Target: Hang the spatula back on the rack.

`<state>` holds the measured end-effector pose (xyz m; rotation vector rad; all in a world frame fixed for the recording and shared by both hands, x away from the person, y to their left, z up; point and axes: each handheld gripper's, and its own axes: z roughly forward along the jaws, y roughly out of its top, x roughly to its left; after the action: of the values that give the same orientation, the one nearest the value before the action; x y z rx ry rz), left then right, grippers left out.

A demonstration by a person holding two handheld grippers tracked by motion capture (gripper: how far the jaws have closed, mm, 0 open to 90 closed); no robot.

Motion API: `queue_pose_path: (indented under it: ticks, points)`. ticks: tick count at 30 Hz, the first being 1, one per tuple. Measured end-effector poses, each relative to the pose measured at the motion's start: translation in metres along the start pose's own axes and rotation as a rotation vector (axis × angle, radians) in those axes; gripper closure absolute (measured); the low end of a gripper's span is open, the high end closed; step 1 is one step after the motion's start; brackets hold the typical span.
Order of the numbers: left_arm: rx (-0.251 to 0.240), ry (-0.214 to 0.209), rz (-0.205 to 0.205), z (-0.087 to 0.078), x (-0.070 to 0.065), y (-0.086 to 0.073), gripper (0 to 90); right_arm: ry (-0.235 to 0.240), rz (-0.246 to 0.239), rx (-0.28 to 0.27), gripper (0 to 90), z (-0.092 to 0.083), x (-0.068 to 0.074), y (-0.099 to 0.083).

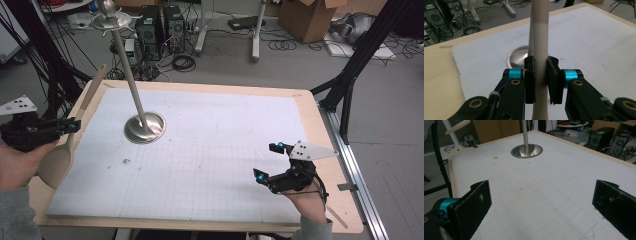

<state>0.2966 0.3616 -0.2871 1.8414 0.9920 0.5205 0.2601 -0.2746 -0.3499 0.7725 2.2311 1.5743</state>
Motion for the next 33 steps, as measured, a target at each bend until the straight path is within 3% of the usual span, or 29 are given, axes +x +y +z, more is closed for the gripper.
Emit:
queue_pose_path:
  ticks: [18,33]
  points:
    - [-0.072,0.000,-0.020,-0.018,0.008,0.018,78.1,0.000,0.010,-0.004,1.3,-0.002,0.001,0.000]
    - [-0.128,0.002,-0.015,-0.033,0.010,0.036,78.1,0.000,0.013,0.000,1.3,-0.003,0.001,-0.001]
